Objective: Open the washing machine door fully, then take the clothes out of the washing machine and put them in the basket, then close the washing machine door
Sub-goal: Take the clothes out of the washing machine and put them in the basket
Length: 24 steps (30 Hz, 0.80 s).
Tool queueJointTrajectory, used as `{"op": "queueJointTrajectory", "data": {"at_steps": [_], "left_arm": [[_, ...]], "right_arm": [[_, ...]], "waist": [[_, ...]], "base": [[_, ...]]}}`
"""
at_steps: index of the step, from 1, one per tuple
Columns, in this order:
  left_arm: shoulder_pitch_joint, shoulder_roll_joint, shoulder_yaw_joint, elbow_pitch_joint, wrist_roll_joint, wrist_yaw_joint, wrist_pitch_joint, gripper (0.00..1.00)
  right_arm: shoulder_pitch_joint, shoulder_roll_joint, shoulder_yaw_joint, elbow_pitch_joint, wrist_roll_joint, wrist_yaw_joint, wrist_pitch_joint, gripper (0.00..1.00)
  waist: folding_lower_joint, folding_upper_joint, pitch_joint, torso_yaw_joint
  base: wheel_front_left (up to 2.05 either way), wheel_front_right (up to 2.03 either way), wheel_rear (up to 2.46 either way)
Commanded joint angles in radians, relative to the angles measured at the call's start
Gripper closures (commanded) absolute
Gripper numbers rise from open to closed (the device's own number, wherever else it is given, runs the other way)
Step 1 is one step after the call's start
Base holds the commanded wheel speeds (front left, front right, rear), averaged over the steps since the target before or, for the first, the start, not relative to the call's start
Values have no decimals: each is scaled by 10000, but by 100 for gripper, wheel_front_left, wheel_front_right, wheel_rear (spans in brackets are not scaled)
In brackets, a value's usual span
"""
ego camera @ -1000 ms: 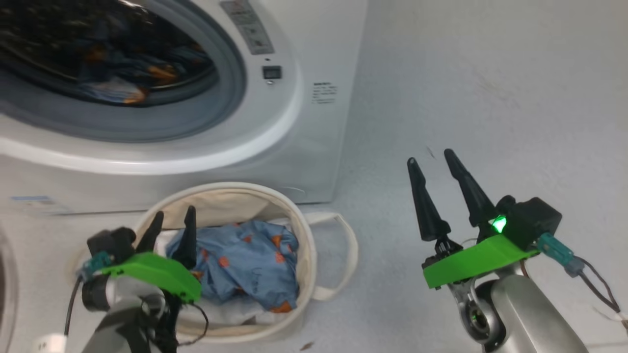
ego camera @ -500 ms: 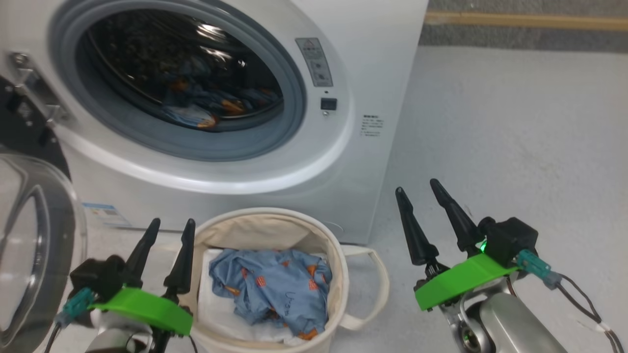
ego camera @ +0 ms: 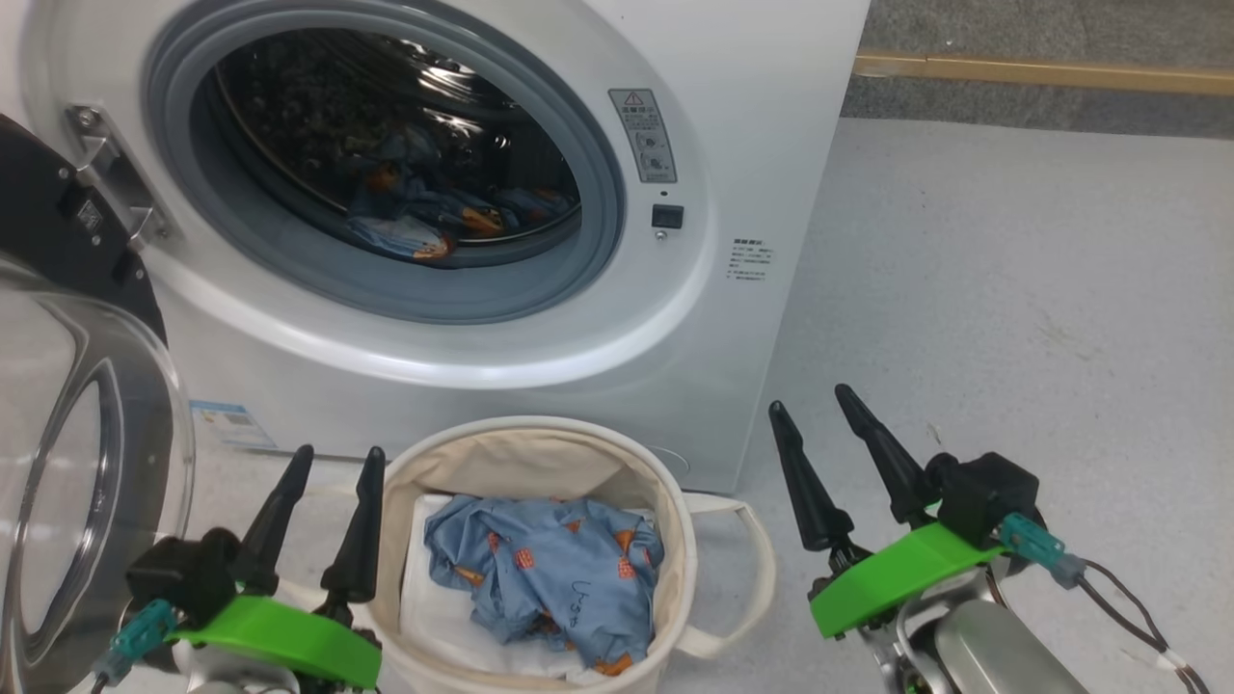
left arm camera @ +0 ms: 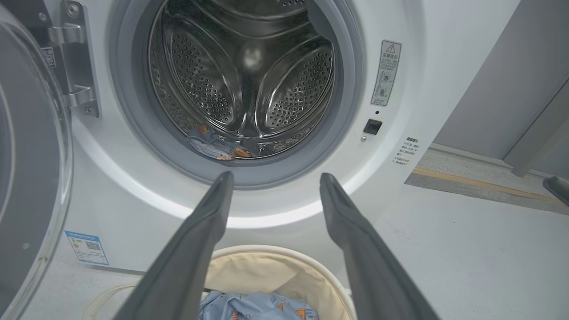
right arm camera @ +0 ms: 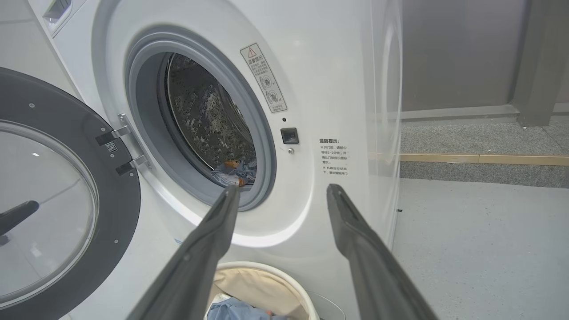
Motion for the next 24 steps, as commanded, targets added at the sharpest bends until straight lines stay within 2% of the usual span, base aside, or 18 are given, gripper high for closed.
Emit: {"op": "queueJointTrajectory", "data": {"at_steps": [1,7,16,24], "left_arm": [[-280,275,371,-373,-28,74,-22,0],[-577,161,362,-70,-9,214,-96,0],[-2871,-135,267,2510,472,183,-524,0],[-5941,-62,393,5235,912,-41,-652,0]], "right_arm": [[-178,-31,203,-318,-46,12,-97,0],[-174,-97,235,-461,-84,12,-4,0],[-186,-293,413,-1222,-399,12,316,0],[-105,-541,244,-2381,-736,12,671,0]], "waist": [[0,-1,40,-25],[0,-1,272,-161],[0,-1,1142,-851],[0,-1,2637,-1515]], "base": [[0,0,0],[0,0,0],[0,0,0],[0,0,0]]}}
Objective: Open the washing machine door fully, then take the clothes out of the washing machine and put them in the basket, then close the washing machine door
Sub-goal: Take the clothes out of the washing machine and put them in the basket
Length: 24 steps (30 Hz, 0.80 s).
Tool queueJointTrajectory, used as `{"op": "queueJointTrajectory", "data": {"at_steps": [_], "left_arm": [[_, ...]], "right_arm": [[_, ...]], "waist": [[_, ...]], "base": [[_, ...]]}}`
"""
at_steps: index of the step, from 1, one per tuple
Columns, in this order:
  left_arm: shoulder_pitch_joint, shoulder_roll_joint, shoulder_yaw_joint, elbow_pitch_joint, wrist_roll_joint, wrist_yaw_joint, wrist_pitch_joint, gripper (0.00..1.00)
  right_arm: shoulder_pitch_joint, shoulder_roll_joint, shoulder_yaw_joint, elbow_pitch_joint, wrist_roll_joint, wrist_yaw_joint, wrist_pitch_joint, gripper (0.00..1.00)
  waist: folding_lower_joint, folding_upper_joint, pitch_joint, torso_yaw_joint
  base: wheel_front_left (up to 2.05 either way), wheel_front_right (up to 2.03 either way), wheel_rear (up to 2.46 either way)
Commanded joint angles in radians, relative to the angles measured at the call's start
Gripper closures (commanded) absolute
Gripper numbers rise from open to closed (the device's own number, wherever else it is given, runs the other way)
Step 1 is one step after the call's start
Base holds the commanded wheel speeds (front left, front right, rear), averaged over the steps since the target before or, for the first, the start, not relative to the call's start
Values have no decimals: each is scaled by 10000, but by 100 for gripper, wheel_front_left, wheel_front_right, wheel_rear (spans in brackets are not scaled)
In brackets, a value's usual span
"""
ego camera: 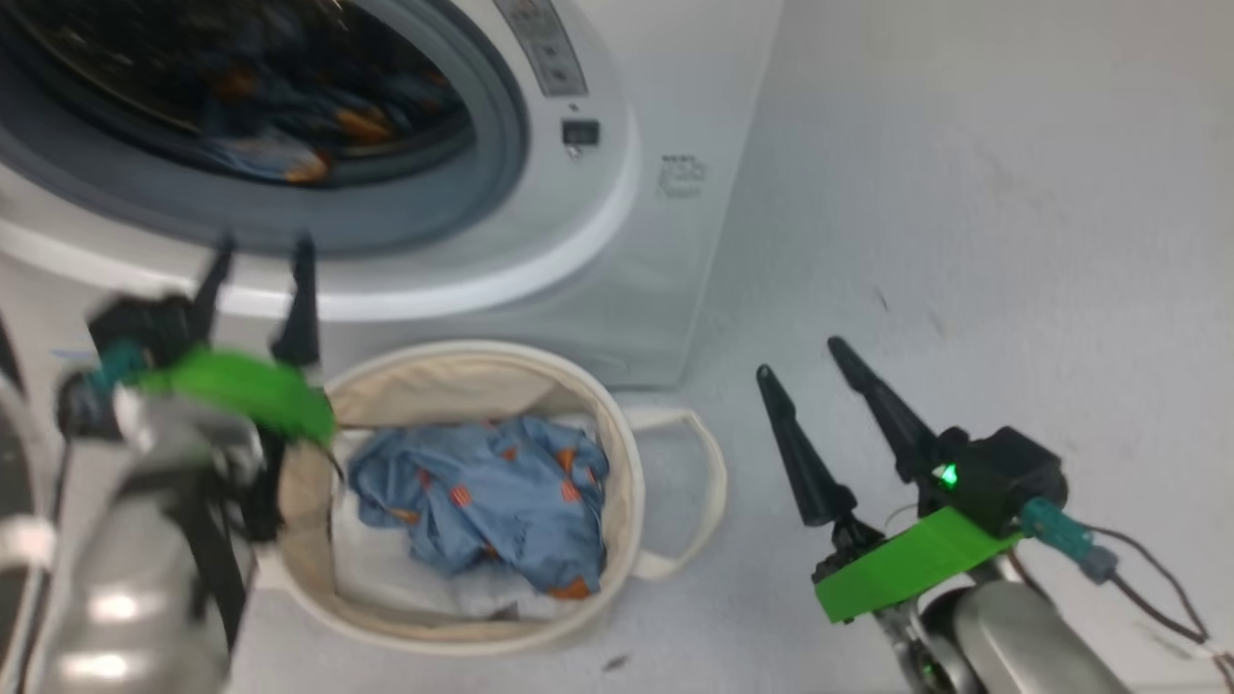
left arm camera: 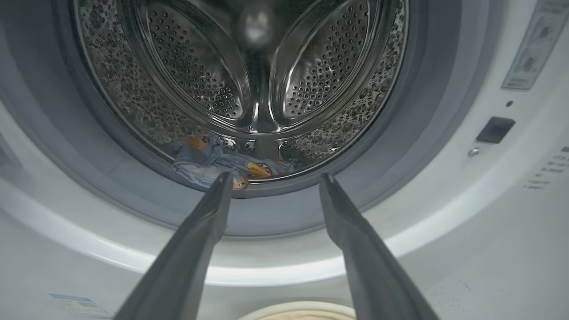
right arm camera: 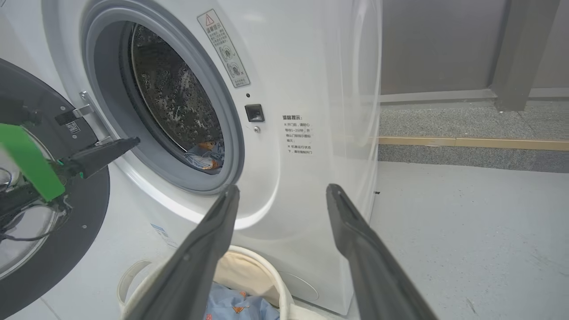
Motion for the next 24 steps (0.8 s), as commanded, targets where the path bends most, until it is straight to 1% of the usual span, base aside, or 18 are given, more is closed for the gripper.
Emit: {"op": "queueJointTrajectory", "data": {"at_steps": [1,5,9,10,16,24], "left_arm": [[-823,390,359,61,160,-56,-111,0],[-2419,576,420,1080,500,16,-118,0],[-3762,831,420,2102,865,249,-119,0],[-3762,831,420,2102,865,249,-119,0],[-5379,1060,313,3573,1272,827,-121,0],[-6829,1233,100,4832,1517,1142,-121,0]], "right_arm": [[-84,-98,1,-537,-133,12,80,0],[57,-193,-440,-1187,-374,12,218,0],[249,-197,-850,-1643,-589,12,280,0],[249,-197,-850,-1643,-589,12,280,0],[585,-102,-1326,-2111,-802,12,273,0],[1076,39,-1808,-2586,-1032,12,254,0]], "waist": [[0,0,835,-411],[0,0,1796,-623],[0,0,2607,-839],[0,0,2607,-839],[0,0,3493,-1017],[0,0,4216,-1090]], "base": [[0,0,0],[0,0,0],[0,0,0],[0,0,0],[0,0,0],[0,0,0]]}}
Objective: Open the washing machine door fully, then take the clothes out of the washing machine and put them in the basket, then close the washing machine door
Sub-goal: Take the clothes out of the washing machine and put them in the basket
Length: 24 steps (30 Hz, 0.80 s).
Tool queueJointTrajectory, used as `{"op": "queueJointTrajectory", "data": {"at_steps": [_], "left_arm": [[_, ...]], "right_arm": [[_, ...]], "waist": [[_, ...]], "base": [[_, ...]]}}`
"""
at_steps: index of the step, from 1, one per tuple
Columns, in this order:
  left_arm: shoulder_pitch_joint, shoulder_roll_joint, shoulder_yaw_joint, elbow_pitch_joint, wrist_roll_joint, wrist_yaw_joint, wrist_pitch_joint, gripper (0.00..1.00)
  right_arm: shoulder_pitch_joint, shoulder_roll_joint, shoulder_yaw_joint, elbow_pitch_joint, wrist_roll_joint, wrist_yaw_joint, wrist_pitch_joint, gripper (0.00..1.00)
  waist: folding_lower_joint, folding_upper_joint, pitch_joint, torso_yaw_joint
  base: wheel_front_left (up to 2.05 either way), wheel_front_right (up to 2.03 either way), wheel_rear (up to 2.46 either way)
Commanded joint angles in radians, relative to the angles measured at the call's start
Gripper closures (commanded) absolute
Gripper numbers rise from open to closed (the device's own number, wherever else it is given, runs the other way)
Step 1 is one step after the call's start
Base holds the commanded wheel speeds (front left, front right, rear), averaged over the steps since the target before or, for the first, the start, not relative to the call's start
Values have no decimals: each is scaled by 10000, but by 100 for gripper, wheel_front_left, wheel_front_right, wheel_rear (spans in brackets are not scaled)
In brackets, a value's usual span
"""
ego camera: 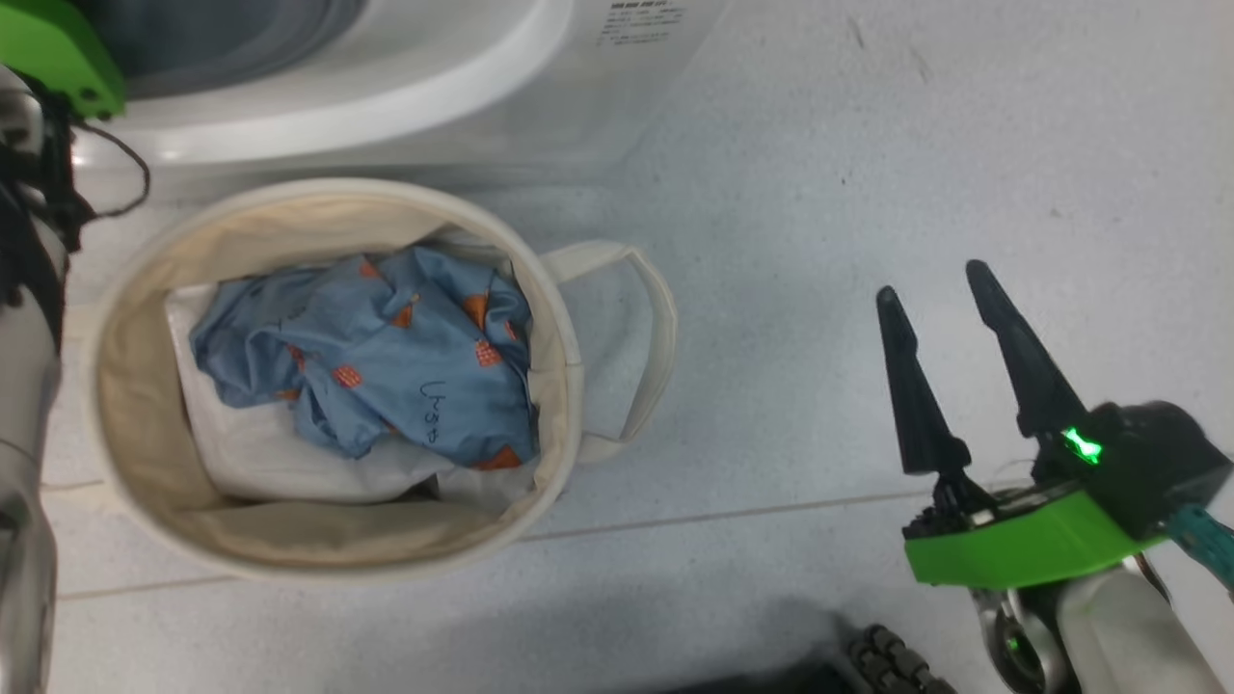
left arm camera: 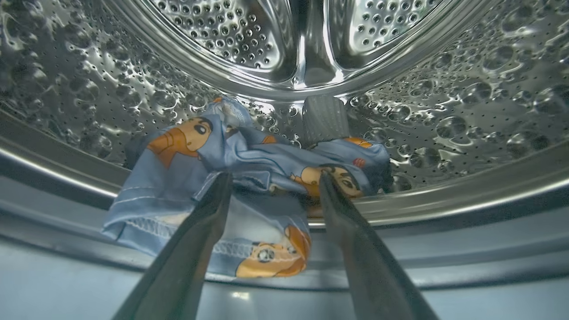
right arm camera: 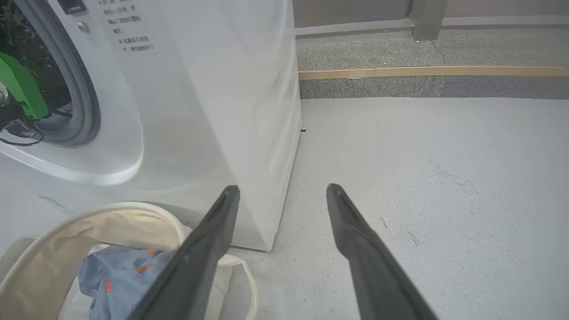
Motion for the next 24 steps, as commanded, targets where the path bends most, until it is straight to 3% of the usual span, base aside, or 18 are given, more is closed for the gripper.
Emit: {"op": "queueJointTrajectory", "data": {"at_steps": [1,11,17,18,19,20,24], "left_arm": [[-388,589,64,-62,78,124,-47,0],[-845,680,46,430,41,1397,1305,0],[-702,679,-109,470,65,1549,1760,0],[-739,688,-148,471,86,1536,1675,32],[-766,672,-177,472,93,1515,1573,90],[-786,643,-197,473,85,1472,1491,100],[-860,580,-261,476,62,1401,1097,100]], "right_arm": [[527,9,71,-392,-114,12,-7,0],[983,67,-320,-923,-237,12,93,0],[1021,122,-384,-993,-271,12,140,0],[1022,132,-396,-999,-282,12,150,0],[1021,138,-407,-998,-291,12,156,0],[1017,143,-416,-995,-298,12,161,0],[922,183,-385,-968,-310,12,168,0]], "waist": [[-2,0,194,-32],[-2,0,544,64],[-2,0,533,51],[-2,0,547,57],[-2,0,556,66],[-2,0,563,79],[-2,0,569,114]], "base": [[0,0,0],[0,0,0],[0,0,0],[0,0,0],[0,0,0],[0,0,0],[0,0,0]]}}
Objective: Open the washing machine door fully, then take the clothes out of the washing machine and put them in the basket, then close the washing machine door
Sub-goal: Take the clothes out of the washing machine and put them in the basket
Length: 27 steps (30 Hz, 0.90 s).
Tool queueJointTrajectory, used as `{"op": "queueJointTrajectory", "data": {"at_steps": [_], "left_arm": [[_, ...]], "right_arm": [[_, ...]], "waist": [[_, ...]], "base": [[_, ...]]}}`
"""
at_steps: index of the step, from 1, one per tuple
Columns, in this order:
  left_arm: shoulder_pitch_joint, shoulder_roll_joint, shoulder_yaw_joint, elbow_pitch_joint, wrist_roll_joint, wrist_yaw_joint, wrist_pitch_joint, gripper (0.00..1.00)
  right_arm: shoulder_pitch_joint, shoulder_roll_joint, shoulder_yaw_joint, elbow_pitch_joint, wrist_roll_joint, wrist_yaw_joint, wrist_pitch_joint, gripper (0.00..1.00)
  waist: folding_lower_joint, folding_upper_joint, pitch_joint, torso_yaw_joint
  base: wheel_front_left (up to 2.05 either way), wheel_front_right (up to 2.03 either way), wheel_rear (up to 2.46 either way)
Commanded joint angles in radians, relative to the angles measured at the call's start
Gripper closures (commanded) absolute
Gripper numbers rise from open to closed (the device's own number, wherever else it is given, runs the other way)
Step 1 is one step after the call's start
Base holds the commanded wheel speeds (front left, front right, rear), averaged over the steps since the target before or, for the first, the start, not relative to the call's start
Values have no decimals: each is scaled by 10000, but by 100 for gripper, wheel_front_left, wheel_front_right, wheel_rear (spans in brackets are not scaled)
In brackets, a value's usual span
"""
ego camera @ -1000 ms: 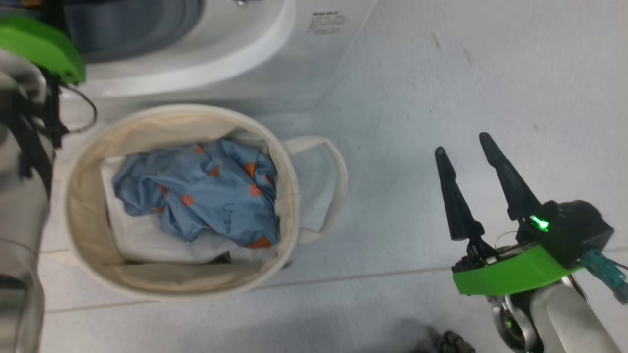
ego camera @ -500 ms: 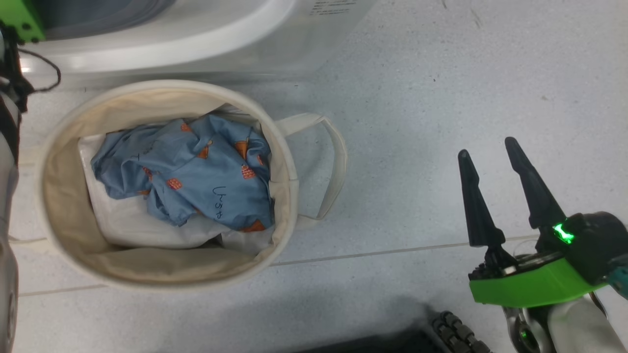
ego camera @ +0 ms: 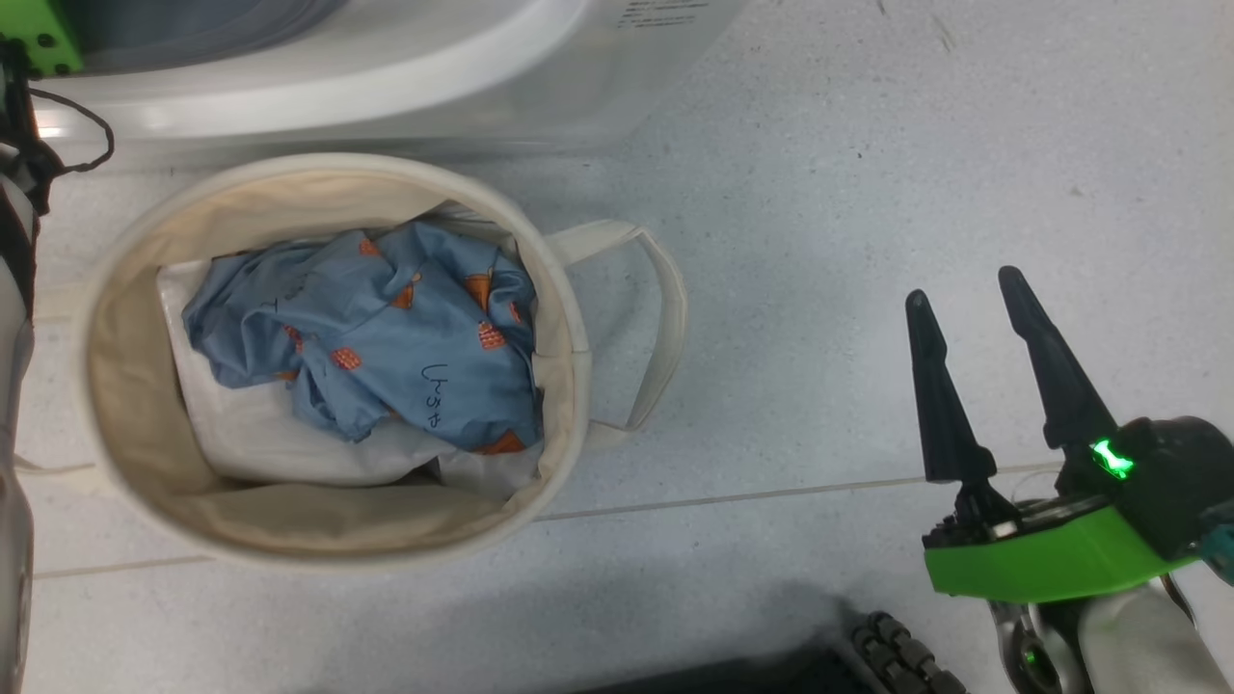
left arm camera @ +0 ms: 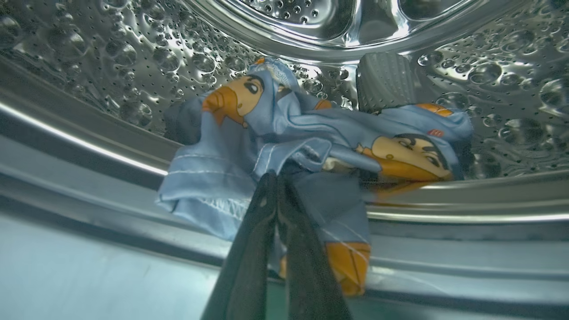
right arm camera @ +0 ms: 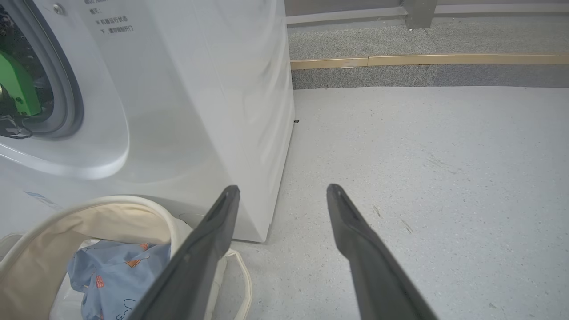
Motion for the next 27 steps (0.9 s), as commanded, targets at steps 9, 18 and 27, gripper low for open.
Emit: {"op": "queueJointTrajectory", "data": {"at_steps": [9,18,27], "left_arm": [[171,311,53,-80,-180,-105,-802,100],[785,111,44,-90,-391,-552,-1164,100],[2308,-118,326,-1829,-560,-1117,-1229,100]], "right_arm": [[83,3,347,-167,7,12,-106,0],[-435,27,818,336,261,12,-334,0],[-877,22,1264,1065,614,12,-579,0]], "waist": [[-1,0,-213,5],[-1,0,-800,105],[-1,0,-1855,388]], "base": [[0,0,0],[0,0,0],[0,0,0]]}}
